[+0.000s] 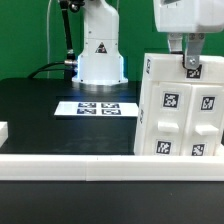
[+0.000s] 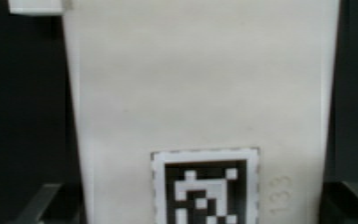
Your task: Assemble cabinet
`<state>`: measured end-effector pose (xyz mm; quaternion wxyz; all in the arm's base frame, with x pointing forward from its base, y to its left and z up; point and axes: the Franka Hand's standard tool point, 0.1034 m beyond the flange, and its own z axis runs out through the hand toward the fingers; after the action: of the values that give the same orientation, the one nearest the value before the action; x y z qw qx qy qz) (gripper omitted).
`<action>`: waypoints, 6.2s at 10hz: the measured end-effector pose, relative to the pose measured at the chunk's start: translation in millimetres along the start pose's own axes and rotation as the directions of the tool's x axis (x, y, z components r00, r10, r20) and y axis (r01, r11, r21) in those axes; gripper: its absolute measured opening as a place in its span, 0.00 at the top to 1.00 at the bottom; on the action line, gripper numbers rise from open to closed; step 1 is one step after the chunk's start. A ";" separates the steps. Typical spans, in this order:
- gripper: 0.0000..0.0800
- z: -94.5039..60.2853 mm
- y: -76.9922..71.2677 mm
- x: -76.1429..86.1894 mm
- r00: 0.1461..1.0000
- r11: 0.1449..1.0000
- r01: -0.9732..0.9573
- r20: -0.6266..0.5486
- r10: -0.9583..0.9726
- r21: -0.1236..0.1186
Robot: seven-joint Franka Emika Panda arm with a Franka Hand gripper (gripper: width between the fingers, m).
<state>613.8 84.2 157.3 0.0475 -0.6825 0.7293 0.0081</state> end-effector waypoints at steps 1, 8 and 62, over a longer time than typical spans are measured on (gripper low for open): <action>0.30 -0.4 -0.3 -0.6 0.995 0.995 -0.103 0.000 0.103 0.001; 0.18 -2.6 -2.9 -12.5 0.952 0.954 -0.300 0.060 0.299 0.008; 0.30 0.2 5.2 3.0 -0.158 -0.163 0.985 0.077 -0.985 -0.063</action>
Offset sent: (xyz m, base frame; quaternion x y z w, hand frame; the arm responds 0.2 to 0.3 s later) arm -0.0078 -0.0009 -0.0035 0.0019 0.0177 0.3271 0.9448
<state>608.5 81.6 156.7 0.0035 -0.9988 -0.0478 0.0060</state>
